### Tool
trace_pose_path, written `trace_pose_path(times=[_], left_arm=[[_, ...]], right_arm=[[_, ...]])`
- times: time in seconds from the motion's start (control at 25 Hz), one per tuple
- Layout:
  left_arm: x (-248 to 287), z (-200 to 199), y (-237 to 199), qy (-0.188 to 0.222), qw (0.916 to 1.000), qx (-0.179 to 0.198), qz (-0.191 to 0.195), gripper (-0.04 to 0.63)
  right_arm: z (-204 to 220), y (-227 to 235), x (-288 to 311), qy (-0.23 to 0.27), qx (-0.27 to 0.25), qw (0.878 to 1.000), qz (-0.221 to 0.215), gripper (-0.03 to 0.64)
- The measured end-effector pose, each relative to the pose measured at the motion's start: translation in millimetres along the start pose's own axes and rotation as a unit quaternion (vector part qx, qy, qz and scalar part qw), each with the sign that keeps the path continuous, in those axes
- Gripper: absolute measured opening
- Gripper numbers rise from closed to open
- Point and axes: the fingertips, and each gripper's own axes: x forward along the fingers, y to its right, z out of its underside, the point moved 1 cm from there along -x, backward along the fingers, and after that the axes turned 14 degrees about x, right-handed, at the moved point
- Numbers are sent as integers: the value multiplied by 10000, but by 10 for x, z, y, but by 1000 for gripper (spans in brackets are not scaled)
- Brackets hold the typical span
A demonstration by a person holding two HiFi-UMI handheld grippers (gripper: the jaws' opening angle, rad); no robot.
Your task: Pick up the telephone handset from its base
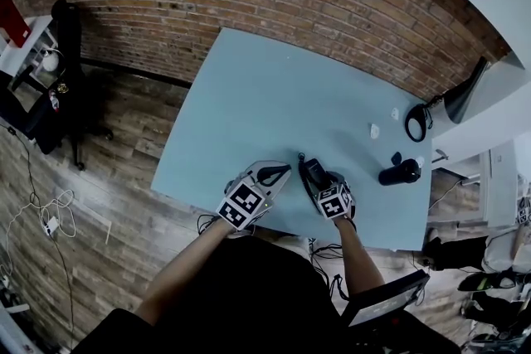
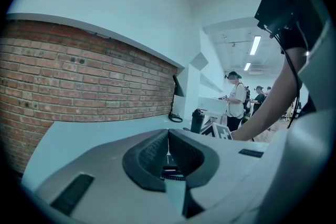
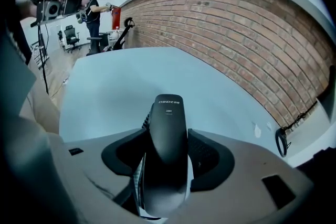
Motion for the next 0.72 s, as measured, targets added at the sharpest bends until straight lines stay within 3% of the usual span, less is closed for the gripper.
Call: trace_pose_path(times=[0.72], left_arm=[[74, 49, -30, -43, 9999, -152, 61, 15]], right_arm=[[-597, 194, -456, 1006, -436, 9916, 687, 247]])
